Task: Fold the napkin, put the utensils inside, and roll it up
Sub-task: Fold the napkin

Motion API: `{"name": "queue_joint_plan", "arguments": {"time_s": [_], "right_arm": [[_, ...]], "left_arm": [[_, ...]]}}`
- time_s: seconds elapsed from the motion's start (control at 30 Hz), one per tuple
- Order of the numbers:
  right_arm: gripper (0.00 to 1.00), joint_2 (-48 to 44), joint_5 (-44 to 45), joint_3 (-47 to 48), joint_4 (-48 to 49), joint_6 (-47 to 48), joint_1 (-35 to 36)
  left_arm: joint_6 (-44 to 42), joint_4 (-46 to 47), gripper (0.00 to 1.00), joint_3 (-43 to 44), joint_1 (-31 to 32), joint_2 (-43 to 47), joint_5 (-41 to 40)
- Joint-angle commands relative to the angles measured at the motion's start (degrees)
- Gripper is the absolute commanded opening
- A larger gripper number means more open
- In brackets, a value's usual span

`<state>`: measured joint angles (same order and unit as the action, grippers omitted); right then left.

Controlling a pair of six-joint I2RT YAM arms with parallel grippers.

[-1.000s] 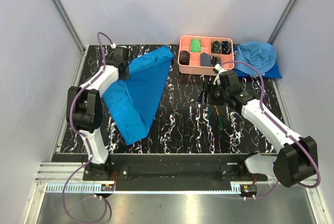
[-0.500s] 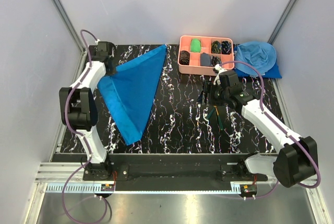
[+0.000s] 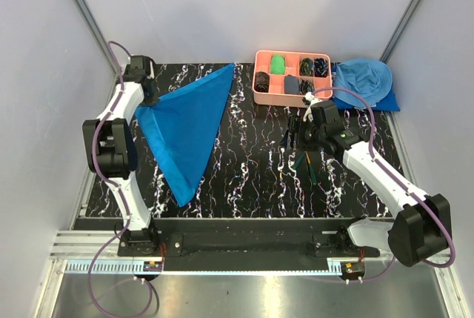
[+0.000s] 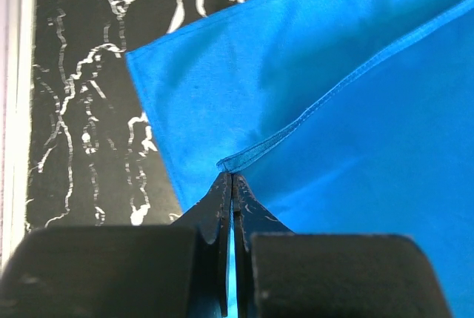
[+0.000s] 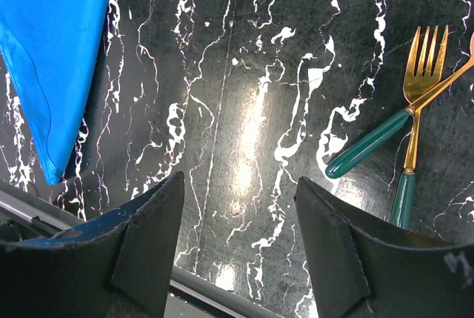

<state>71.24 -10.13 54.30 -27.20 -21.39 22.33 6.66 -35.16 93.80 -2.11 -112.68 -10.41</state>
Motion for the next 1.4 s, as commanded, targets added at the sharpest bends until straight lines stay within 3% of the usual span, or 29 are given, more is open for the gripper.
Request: {"name": "queue_joint_plan", "arguments": {"time_s": [0.0,1.37], "right_arm": [[0.70,-1.37,0.20,-0.16,-0.13,-0.15,-0.35],[0.70,-1.28,-0.24,-0.34,-0.31,-1.03,-0.35]], "left_arm": [[-0.33,0.18,0.00,3.23,-1.93,0.45,1.89],[4.94,-5.36,0.00,12.99,-8.96,-6.23,8.74]]}}
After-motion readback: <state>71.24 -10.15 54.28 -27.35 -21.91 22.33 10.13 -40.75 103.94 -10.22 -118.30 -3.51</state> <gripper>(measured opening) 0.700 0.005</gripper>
